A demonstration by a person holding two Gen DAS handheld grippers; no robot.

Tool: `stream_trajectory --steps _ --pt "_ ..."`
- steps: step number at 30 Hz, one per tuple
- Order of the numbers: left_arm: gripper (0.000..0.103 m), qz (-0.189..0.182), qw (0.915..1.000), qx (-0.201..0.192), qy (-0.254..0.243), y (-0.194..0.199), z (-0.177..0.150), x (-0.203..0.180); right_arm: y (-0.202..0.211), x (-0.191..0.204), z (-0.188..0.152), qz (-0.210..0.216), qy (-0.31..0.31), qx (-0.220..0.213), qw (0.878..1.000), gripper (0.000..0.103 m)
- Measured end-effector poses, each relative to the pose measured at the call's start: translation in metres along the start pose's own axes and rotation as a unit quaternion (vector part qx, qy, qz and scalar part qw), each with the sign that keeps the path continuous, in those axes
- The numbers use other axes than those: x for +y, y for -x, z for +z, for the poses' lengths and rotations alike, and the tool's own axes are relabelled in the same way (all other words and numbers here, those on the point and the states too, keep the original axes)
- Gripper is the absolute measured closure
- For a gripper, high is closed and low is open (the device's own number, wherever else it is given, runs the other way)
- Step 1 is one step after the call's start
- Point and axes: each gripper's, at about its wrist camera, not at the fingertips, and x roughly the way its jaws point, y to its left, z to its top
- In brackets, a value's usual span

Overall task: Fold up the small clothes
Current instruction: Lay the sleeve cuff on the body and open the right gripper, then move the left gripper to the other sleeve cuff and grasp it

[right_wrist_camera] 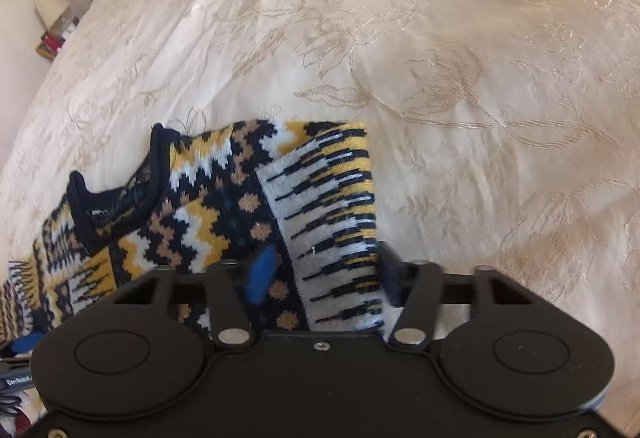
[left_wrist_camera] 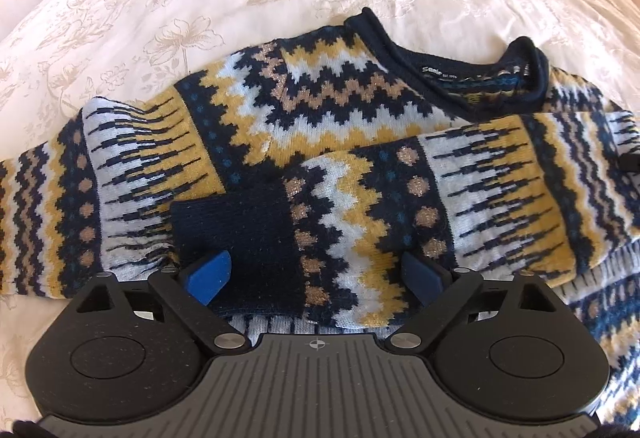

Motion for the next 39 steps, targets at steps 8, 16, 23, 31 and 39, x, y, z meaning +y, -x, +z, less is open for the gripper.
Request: stream_trajectory --steps 8,16,23,31,39 --pt "0.012 -0.007 0.9999 -0.01 0.007 0.005 -0.001 0.0 0.012 -0.001 0.003 -0.064 0.031 0.003 0.997 0.091" --pt "0.007 0.016 0.9996 0.01 -0.02 -0.013 0.002 -0.007 0.011 0.002 0.004 -0.057 0.009 -0.004 0.998 0.063" --pt "0.0 0.025 0.9994 0.017 -0.015 -0.018 0.005 -0.009 0.019 -0.001 -0.023 -0.075 0.026 -0.002 0.997 0.033" --pt "0.0 -0.006 0.9998 0.014 -0.011 -0.016 0.004 -0.005 0.044 -0.014 -0.038 -0.091 -0.004 -0.022 0.996 0.022" --pt "0.001 -0.03 0.9995 0.012 -0.001 0.016 -0.024 0.0 0.082 0.007 -0.063 -0.06 0.015 -0.053 0.997 0.008"
